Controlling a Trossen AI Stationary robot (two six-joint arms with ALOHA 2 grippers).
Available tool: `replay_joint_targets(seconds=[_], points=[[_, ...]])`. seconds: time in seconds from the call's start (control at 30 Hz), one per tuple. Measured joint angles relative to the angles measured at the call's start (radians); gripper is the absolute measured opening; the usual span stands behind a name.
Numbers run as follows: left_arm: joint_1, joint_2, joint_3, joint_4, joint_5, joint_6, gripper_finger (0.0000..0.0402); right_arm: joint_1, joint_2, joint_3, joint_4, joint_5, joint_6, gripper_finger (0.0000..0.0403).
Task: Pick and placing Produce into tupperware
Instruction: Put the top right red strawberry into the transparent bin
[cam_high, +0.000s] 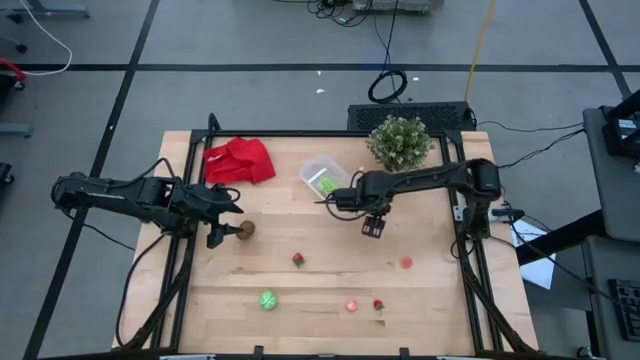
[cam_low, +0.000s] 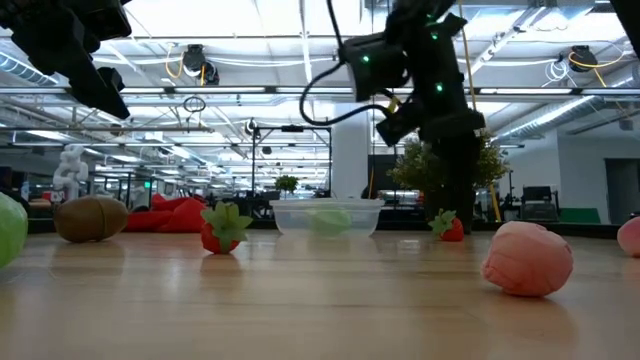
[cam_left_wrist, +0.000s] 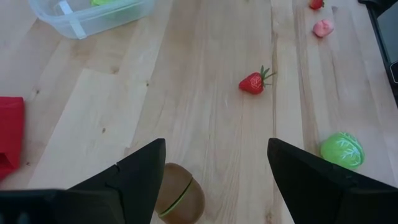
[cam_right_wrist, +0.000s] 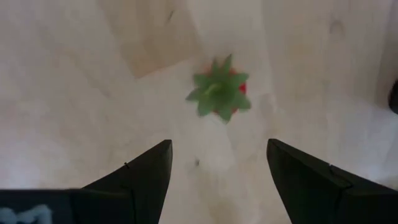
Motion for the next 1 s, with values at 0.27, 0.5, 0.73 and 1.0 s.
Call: replay_joint_targets(seconds=[0.27,0.5,0.73,1.0], points=[[0.000,0.000,0.000,0.026,0.000,-0.008,0.0285,-0.087,-0.147,-0.189,0.248,0.003,-0.039,0.0254],[0.000,0.000,0.000,0.051,0.000,-0.002,0.0285,-0.133,-0.222,-0.300,0.305,-0.003,-0.065,0.0254],[0.000,0.000,0.000,0.058,0.000,-0.002,0.0285,-0.137,-0.229,-0.310,0.377,-0.004,-0.177,0.0254],[0.000,0.000,0.000,0.058,0.000,-0.003,0.0285,-0.138,-0.229,-0.310,0.398,-0.005,-0.286,0.0254]])
